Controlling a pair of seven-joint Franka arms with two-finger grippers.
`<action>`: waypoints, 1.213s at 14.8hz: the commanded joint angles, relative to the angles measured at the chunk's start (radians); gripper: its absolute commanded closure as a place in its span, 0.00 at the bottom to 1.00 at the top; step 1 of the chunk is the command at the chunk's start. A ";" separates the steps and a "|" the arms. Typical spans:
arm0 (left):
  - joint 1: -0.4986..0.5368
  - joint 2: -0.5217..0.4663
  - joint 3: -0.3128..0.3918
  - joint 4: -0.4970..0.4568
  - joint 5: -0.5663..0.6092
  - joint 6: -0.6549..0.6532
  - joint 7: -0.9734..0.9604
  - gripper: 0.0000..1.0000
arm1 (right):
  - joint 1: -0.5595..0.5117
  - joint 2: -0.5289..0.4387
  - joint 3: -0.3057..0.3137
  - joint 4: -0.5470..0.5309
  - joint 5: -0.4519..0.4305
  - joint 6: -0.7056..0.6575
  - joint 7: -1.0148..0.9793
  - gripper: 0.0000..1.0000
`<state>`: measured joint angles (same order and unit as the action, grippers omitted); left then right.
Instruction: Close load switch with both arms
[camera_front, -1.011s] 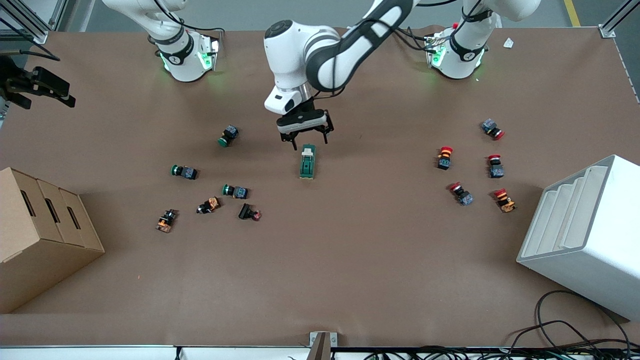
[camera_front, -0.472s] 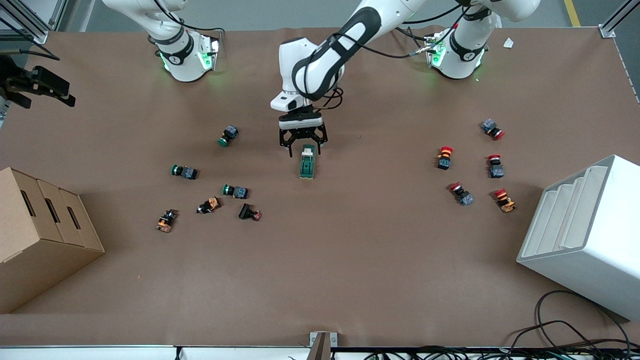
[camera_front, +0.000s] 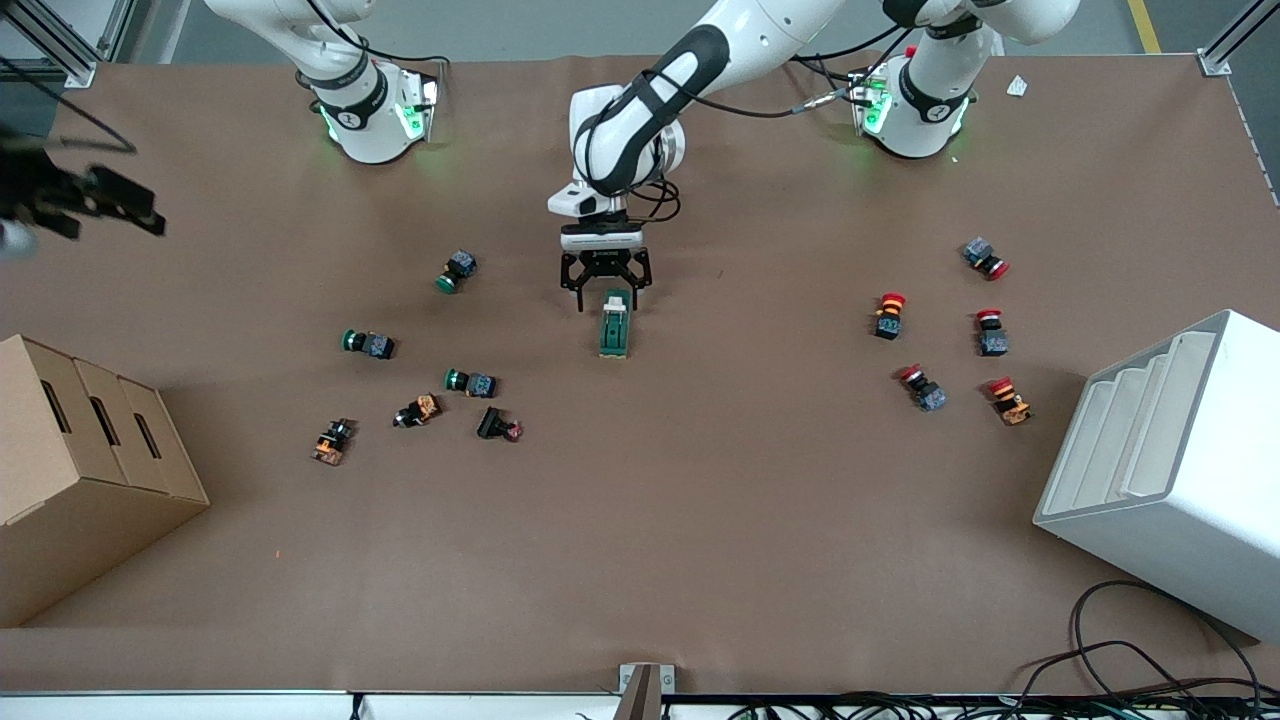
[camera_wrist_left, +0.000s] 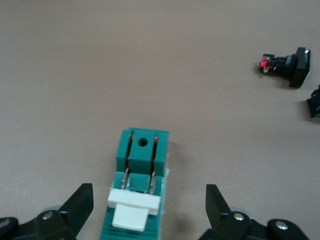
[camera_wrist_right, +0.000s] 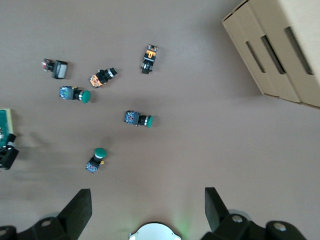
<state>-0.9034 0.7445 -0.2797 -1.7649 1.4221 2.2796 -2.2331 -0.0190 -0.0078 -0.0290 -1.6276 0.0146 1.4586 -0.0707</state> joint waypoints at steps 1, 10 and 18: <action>-0.020 0.007 0.007 -0.011 0.060 -0.022 -0.058 0.01 | 0.043 0.132 0.001 0.066 -0.028 0.026 0.008 0.00; -0.034 0.067 0.007 -0.011 0.170 -0.069 -0.145 0.01 | 0.350 0.293 0.009 0.035 0.097 0.213 0.788 0.00; -0.049 0.134 0.007 -0.007 0.260 -0.097 -0.235 0.00 | 0.634 0.342 0.009 -0.282 0.323 0.756 1.051 0.00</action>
<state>-0.9399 0.8193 -0.2794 -1.7829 1.6288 2.1830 -2.4031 0.5585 0.3632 -0.0085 -1.7915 0.2829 2.0836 0.9533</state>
